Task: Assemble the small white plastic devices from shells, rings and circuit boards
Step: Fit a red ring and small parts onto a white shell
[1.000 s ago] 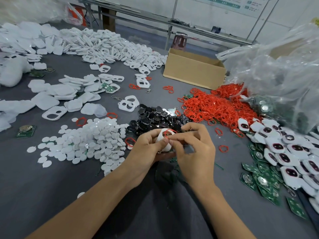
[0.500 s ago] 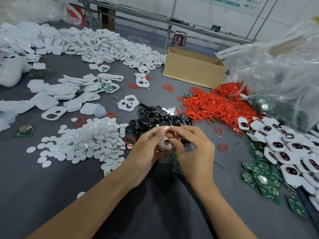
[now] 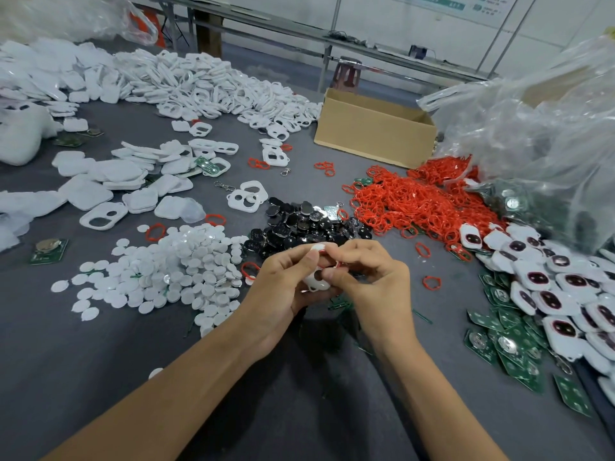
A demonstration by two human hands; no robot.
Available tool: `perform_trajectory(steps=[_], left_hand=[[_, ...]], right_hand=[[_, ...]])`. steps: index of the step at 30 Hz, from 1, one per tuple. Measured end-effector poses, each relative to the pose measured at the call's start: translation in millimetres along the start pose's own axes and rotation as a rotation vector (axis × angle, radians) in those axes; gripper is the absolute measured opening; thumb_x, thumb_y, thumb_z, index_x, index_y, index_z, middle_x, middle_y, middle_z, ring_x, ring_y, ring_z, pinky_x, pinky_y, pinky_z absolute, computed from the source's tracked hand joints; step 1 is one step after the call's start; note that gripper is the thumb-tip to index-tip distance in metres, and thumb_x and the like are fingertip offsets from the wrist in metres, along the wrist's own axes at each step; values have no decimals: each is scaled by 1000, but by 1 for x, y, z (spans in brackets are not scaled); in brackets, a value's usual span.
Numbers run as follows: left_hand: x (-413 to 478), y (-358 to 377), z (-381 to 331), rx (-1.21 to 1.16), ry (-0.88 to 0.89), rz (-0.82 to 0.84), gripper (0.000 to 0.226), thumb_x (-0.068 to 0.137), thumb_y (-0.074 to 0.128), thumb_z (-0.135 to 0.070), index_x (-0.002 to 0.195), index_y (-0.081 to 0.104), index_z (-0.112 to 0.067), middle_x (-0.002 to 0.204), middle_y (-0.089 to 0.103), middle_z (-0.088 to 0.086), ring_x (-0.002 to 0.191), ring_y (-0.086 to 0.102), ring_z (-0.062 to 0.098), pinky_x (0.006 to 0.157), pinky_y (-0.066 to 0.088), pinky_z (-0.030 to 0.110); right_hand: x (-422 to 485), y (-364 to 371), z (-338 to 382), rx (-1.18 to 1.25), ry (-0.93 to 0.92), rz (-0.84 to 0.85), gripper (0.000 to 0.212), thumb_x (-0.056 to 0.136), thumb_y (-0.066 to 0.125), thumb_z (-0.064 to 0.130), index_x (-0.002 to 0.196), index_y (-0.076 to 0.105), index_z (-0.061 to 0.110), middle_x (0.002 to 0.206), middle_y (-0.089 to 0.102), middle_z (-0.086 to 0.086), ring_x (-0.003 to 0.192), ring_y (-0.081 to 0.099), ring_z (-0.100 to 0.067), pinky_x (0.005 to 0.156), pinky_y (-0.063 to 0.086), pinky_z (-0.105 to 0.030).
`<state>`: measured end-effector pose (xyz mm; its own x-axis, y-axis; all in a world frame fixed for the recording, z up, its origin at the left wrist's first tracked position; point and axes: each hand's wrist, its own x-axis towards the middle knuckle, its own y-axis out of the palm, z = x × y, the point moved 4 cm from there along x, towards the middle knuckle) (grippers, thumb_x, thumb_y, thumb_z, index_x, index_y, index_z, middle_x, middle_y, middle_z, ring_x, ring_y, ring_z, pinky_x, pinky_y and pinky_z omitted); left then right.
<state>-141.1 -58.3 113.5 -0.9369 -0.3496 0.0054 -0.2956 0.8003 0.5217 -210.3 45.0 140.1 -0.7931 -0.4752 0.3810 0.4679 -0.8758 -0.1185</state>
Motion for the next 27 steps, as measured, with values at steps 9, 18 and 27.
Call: perform_trajectory(steps=[9,18,27], left_hand=[[0,-1,-5,20,60,-11,28,90,54,-30,93,76,-13,100,73,14,95,71,23,75,58,29],[-3,4,-9,146,136,95,25,94,53,-30,102,73,-17,102,74,10,99,70,21,78,59,33],[-4,5,-6,111,118,-25,27,101,47,-18,99,74,-15,101,74,9,96,70,17,70,57,24]], right_hand=[[-2,1,-2,47,4,63,30,80,69,-2,98,75,21,96,61,-1,89,59,-8,78,49,-28],[-8,3,-8,315,263,196,32,88,61,12,116,63,-1,102,67,-30,93,65,-39,92,47,-63],[-10,3,14,-391,-198,-140,23,81,74,9,99,70,23,93,69,10,83,64,-2,77,49,-15]])
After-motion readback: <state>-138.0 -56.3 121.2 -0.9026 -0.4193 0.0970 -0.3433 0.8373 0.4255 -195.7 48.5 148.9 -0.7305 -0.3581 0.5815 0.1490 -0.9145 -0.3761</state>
